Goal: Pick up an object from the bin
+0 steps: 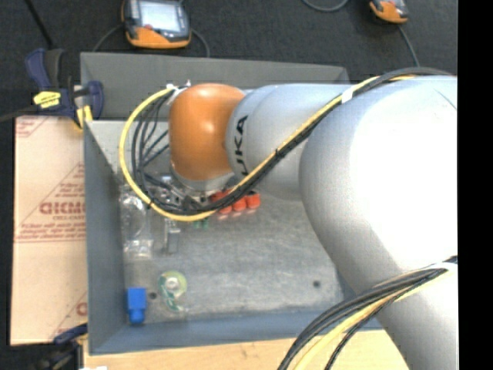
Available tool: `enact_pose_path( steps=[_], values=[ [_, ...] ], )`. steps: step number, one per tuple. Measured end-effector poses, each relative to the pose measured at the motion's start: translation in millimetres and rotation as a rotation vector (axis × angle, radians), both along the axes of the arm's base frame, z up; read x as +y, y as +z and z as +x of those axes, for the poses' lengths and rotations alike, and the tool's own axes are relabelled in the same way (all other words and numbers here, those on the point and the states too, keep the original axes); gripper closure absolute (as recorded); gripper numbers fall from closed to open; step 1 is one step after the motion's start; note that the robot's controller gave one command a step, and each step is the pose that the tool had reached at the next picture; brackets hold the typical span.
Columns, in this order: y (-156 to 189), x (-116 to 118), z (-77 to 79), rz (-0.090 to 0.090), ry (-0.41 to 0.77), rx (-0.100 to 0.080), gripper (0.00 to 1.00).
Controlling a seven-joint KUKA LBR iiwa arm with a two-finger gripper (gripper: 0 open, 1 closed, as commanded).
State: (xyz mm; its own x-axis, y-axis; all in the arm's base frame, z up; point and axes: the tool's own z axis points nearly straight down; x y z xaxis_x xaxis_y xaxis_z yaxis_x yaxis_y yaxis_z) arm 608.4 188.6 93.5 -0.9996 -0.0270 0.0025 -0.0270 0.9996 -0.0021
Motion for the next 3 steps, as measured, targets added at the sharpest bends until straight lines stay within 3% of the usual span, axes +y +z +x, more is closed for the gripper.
enact_pose_path(
  steps=[1,2,3],
  values=[
    [-16.0,25.0,-35.2,-0.010,0.117,-0.011,0.00],
    [-19.2,5.2,-54.3,0.000,0.112,-0.007,0.00],
    [68.2,31.0,-125.1,0.006,-0.087,-0.006,0.00]
  ],
)
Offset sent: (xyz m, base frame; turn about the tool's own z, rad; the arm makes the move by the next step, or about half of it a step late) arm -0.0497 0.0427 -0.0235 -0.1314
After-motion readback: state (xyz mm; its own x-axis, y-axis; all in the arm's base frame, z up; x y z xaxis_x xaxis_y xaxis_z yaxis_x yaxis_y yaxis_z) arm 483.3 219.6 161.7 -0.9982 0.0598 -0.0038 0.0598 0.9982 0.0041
